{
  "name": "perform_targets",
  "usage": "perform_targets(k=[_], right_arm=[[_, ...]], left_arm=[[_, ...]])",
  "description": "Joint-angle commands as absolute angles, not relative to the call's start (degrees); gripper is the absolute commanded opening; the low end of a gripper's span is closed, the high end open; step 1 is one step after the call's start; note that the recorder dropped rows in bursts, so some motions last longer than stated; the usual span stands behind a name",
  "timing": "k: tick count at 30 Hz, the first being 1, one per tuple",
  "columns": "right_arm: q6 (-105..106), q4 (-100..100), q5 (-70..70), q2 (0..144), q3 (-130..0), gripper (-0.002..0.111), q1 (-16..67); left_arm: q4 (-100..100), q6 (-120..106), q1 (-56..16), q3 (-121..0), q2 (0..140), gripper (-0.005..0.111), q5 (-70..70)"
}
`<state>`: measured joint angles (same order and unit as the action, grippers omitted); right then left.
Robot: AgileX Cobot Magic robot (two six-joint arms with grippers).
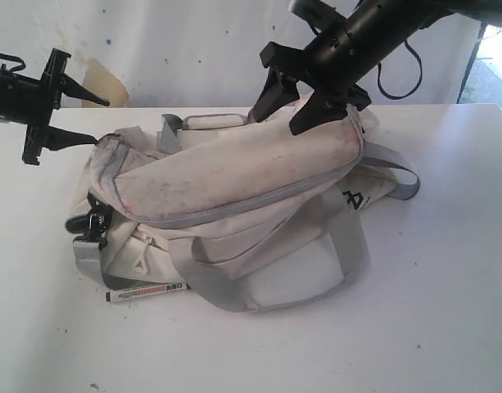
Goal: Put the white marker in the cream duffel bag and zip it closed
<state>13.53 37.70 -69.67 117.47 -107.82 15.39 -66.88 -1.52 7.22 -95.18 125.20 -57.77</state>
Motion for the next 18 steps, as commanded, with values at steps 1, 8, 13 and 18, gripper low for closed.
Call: perform_targets(k=[1, 8, 13, 18], right_arm=[[14.38, 35.94, -67.96, 116.73, -107.94, 0.060, 15.37], [14.38, 35.36, -67.09, 116.73, -107.94, 0.060, 15.37], [14.38, 34.56, -66.62, 116.73, -107.94, 0.060, 15.37], [14.38, 34.55, -66.50, 116.73, -107.94, 0.060, 15.37]], left_arm=[[-70.52, -1.12, 7.10, -95.40, 125.88, 0.056, -56.60], [-69.02, -0.84, 7.10, -95.40, 127.93, 0.067, -56.75], [-69.14, -0.84, 7.10, -95.40, 128.07, 0.067, -57.13], [-69.26, -0.84, 7.10, -95.40, 128.07, 0.067, -54.86]])
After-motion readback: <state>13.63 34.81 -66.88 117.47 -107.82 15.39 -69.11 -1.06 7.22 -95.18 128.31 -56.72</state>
